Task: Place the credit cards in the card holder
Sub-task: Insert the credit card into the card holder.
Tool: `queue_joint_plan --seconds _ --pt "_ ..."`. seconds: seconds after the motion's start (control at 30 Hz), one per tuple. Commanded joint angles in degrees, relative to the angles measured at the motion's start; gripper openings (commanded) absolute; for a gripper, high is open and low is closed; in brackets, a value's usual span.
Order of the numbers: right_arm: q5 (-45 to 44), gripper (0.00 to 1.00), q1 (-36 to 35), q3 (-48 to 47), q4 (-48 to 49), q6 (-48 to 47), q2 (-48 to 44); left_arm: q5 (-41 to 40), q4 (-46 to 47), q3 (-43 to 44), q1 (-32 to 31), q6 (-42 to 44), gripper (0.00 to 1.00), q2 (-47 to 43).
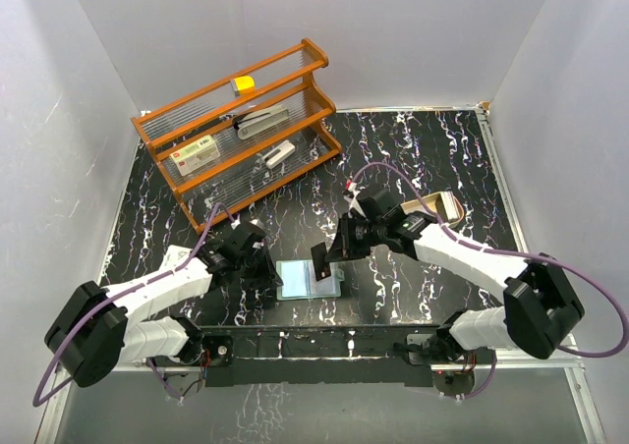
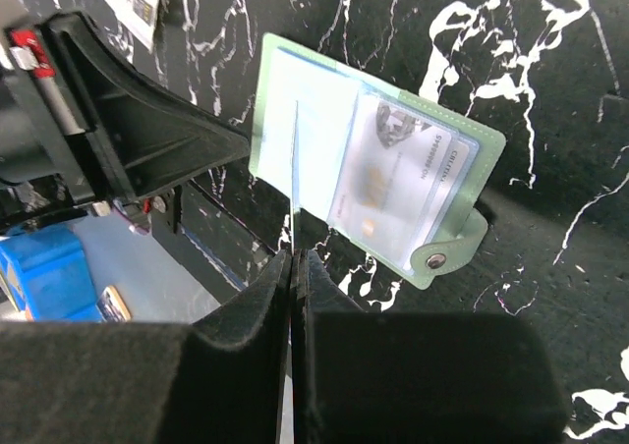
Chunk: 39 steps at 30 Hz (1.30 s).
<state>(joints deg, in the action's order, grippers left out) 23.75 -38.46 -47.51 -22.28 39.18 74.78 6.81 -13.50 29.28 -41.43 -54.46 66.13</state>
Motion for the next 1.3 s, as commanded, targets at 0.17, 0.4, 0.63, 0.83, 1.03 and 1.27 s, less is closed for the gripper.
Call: queue_joint_plan --seconds 0.17,0.4,0.63,0.83,1.03,1.27 --pt "2.45 0.00 -2.87 2.79 9.53 2.35 5.36 -0.13 1.95 -1.85 0.03 -0.14 0.00 0.58" --pt "2.67 0.00 -3.35 4.34 12.08 2.65 8.27 0.09 1.27 -1.71 0.07 0.67 0.00 1.63" --pt "3.00 0.00 -3.35 6.35 14.68 4.06 10.72 0.55 2.45 -3.20 0.04 0.59 0.00 2.25" --pt "2.19 0.03 -3.37 6.18 14.53 3.06 13.16 0.75 2.86 -3.68 0.04 0.58 0.00 2.56" --pt "0.91 0.04 -3.36 5.38 13.26 1.24 15.09 1.01 3.17 -3.91 0.04 0.33 0.00 2.55" --pt "-0.52 0.04 -3.38 5.05 13.31 0.22 16.23 1.27 3.56 -4.14 0.10 -0.03 0.00 2.14"
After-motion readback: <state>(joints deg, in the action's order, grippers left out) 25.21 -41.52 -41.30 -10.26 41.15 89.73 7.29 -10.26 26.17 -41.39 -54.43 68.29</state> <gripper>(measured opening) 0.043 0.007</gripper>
